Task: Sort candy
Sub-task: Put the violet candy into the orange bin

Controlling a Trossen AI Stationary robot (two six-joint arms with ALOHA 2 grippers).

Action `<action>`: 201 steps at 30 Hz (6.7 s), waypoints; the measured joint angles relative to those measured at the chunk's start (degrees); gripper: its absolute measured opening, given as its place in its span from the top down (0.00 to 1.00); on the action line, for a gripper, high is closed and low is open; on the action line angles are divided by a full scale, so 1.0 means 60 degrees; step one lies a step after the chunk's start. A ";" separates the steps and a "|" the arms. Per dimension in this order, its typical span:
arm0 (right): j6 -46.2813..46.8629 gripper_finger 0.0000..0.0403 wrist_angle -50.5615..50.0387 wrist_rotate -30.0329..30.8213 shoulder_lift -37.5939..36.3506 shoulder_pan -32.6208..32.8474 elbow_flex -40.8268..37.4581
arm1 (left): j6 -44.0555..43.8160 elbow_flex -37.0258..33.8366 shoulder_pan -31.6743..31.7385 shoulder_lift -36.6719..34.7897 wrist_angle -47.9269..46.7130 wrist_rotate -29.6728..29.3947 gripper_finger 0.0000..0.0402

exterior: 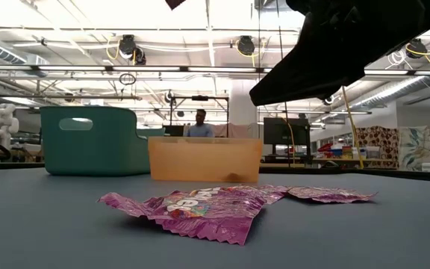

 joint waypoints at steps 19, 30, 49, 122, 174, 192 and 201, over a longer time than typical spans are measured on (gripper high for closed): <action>-0.0403 0.70 -0.0007 -0.0018 0.0000 0.0000 0.0000 | -0.0032 0.0000 -0.0185 0.0003 -0.0335 -0.0007 1.00; -0.0470 0.70 -0.0007 0.0007 0.0000 0.0000 0.0000 | -0.3244 0.0000 0.0149 0.0004 0.0413 -0.0210 1.00; -0.0470 0.70 0.0062 0.0018 0.0000 -0.0004 0.0000 | -0.9590 0.0000 0.1726 0.0121 -0.0683 -0.2688 1.00; 0.5869 0.83 -0.4141 -0.0310 0.0823 0.1563 0.0015 | -0.8708 0.0011 0.3625 0.4510 0.0711 0.0499 0.72; 0.3958 1.00 -0.4495 0.0699 -0.1424 0.1049 0.0000 | -0.5512 0.2927 0.1470 0.9510 0.3911 0.1911 0.39; 0.3702 1.00 -0.4335 0.0747 -0.1424 0.1049 0.0007 | -0.5275 0.2969 0.1807 0.9524 0.3899 0.2287 0.97; 0.3553 1.00 -0.4363 0.0928 -0.1828 0.1068 0.0011 | -0.5254 0.2965 0.1714 0.8522 0.3552 0.2267 0.99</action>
